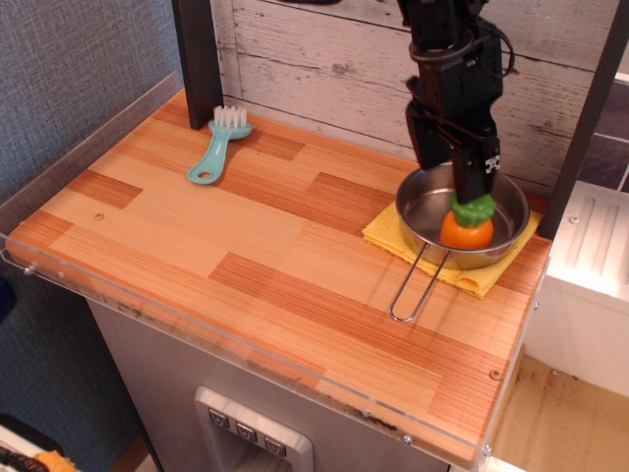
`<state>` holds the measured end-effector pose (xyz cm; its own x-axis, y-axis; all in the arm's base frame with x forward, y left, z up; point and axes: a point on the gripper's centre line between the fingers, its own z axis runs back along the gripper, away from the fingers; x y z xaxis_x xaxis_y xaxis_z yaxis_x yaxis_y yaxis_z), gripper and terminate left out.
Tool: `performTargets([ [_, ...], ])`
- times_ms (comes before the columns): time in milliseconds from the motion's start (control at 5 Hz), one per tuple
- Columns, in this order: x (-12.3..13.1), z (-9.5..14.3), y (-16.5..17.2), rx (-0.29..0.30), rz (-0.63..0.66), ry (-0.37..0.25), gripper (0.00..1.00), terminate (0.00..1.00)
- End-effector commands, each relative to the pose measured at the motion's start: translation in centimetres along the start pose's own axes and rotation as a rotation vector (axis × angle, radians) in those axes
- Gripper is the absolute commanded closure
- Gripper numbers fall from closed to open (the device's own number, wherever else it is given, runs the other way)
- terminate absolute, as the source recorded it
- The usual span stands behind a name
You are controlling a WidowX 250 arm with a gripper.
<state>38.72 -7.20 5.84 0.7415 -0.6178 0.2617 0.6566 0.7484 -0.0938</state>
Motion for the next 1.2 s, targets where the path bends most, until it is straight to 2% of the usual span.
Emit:
performTargets([
  [0, -0.64, 1.83, -1.86, 0.018, -0.145, -0.096, 0.0, 0.0],
  [200, -0.68, 1.91, -1.91, 0.015, -0.146, -0.109, 0.0, 0.0],
  [400, -0.61, 1.77, -1.9, 0.036, -0.132, -0.136, 0.0, 0.0],
  [600, -0.43, 1.61, -2.15, 0.061, -0.065, -0.17, 0.0, 0.0],
  [800, -0.54, 1.76, -2.24, 0.032, -0.066, -0.137, 1.0, 0.0],
  [1000, -0.56, 1.75, -2.28, 0.029, -0.062, -0.141, 1.0, 0.0],
])
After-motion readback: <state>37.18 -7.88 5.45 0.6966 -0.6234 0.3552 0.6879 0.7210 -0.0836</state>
